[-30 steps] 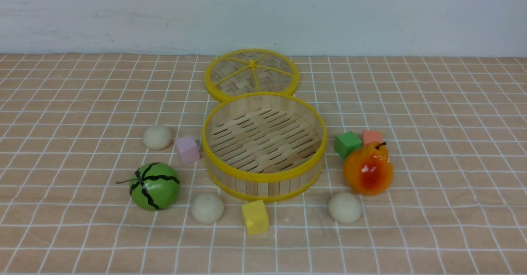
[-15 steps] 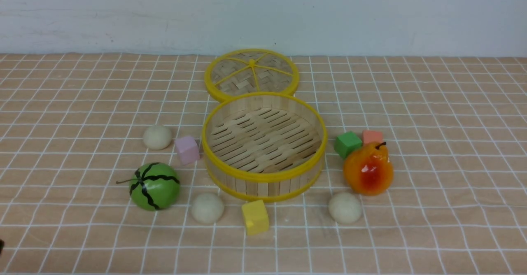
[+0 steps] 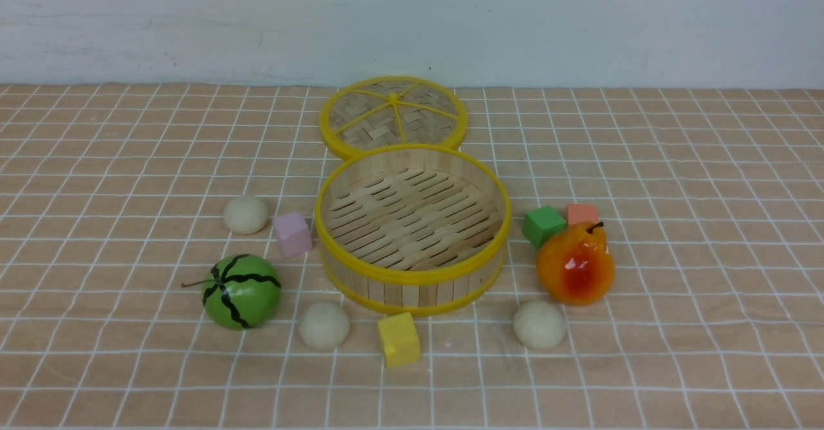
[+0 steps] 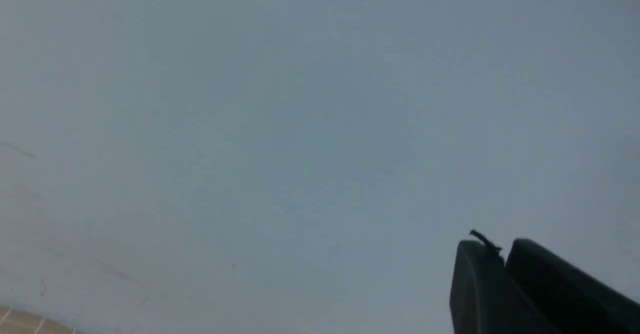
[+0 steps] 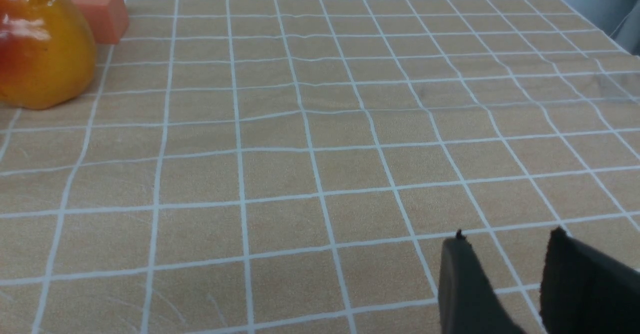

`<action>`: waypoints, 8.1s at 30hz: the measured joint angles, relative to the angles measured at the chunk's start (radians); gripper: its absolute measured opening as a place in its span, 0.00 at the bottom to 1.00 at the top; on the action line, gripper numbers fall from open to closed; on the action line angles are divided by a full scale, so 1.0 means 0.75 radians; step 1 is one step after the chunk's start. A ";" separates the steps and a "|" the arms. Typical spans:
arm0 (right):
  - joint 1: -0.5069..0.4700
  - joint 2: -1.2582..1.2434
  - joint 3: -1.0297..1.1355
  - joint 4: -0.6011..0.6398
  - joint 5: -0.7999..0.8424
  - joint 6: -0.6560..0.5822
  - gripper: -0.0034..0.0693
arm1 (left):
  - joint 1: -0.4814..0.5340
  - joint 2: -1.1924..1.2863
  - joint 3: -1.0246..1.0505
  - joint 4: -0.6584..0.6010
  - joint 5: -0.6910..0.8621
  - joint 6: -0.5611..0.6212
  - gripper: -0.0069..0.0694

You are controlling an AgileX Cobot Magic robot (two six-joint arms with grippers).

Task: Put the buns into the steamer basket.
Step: Use the left arm to grab a steamed stuffed bun, then use the left arm to put the steamed stuffed bun into the steamer, then use the left arm to grab a steamed stuffed bun, then use the left arm to put the steamed stuffed bun into the steamer, then use the left arm to grab a steamed stuffed bun

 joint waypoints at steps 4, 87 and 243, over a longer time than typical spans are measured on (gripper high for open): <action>0.000 0.000 0.000 0.000 0.000 0.000 0.38 | 0.000 0.187 -0.317 -0.003 0.224 -0.003 0.19; 0.000 0.000 0.000 0.000 0.000 0.000 0.38 | 0.001 2.913 -1.976 -0.127 1.188 0.683 0.07; 0.000 0.000 0.000 0.000 0.000 0.000 0.38 | -0.875 2.640 -1.775 -0.395 1.064 1.014 0.53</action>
